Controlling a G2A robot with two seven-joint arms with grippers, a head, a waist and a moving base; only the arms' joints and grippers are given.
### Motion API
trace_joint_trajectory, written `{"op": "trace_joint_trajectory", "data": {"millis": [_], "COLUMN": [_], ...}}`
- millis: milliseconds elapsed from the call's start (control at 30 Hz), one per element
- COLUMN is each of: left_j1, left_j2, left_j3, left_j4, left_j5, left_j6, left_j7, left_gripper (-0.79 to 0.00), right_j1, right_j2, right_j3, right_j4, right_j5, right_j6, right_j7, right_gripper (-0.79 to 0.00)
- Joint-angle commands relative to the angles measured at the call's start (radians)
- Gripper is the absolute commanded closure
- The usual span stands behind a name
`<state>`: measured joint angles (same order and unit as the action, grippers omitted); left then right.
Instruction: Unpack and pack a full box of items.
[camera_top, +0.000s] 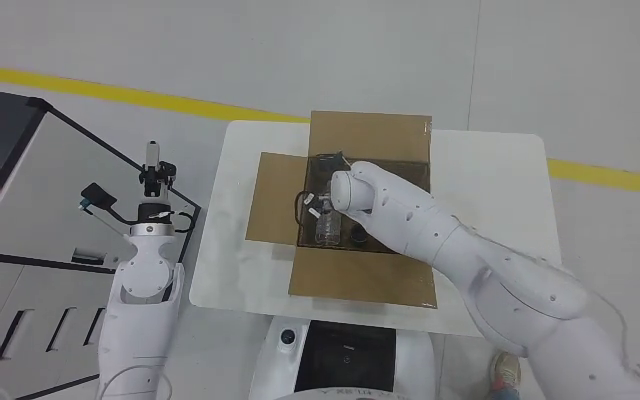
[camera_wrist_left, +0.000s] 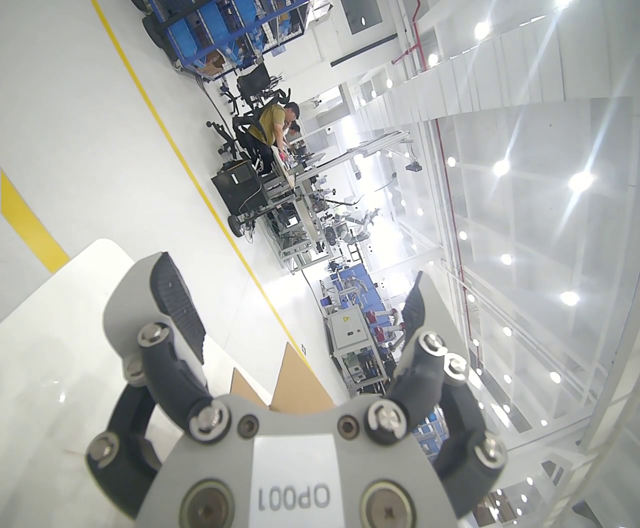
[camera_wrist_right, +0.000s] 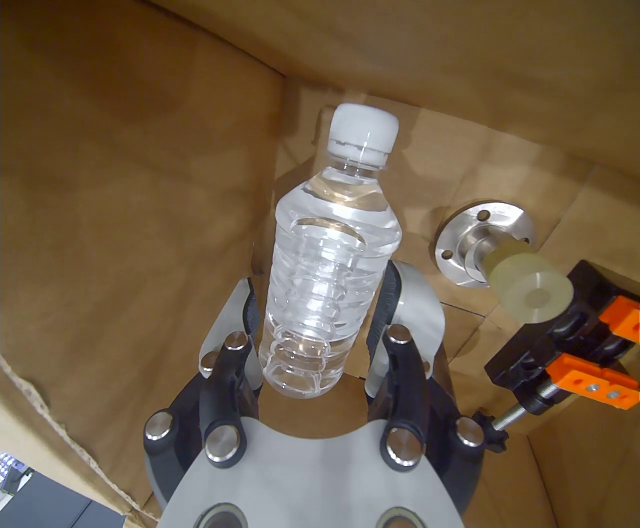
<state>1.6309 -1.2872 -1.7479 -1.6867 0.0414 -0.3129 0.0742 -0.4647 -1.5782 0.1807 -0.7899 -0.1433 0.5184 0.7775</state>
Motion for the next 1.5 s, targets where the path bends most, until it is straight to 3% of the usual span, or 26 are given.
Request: {"op": "trace_joint_trajectory", "data": {"millis": [0, 167, 433, 1167, 1200, 1333, 1367, 1400, 1467], "left_j1": [0.0, 0.0, 0.0, 0.0, 0.0, 0.0, 0.0, 0.0, 0.0], "left_j2": [0.0, 0.0, 0.0, 0.0, 0.0, 0.0, 0.0, 0.0, 0.0], "left_j3": [0.0, 0.0, 0.0, 0.0, 0.0, 0.0, 0.0, 0.0, 0.0], "left_j4": [0.0, 0.0, 0.0, 0.0, 0.0, 0.0, 0.0, 0.0, 0.0], "left_j5": [0.0, 0.0, 0.0, 0.0, 0.0, 0.0, 0.0, 0.0, 0.0], "left_j6": [0.0, 0.0, 0.0, 0.0, 0.0, 0.0, 0.0, 0.0, 0.0], "left_j7": [0.0, 0.0, 0.0, 0.0, 0.0, 0.0, 0.0, 0.0, 0.0], "left_gripper": [-0.785, -0.785, -0.785, -0.785, -0.785, -0.785, -0.785, -0.785, -0.785], "right_j1": [-0.002, -0.005, -0.017, -0.043, -0.043, -0.043, -0.043, -0.043, -0.043], "right_j2": [-0.015, -0.053, -0.103, -0.225, -0.229, -0.244, -0.247, -0.25, -0.256], "right_j3": [-0.001, 0.001, 0.005, 0.028, 0.031, 0.042, 0.045, 0.047, 0.052], "right_j4": [0.023, 0.087, 0.179, 0.391, 0.399, 0.429, 0.435, 0.441, 0.451], "right_j5": [-0.008, -0.027, -0.06, -0.127, -0.128, -0.131, -0.132, -0.134, -0.137], "right_j6": [-0.008, -0.027, -0.042, -0.085, -0.089, -0.107, -0.11, -0.113, -0.116], "right_j7": [0.002, 0.013, 0.016, 0.0, -0.001, -0.01, -0.012, -0.013, -0.018], "right_gripper": [-0.57, -0.585, -0.52, -0.459, -0.443, -0.225, -0.074, 0.0, 0.0]}}
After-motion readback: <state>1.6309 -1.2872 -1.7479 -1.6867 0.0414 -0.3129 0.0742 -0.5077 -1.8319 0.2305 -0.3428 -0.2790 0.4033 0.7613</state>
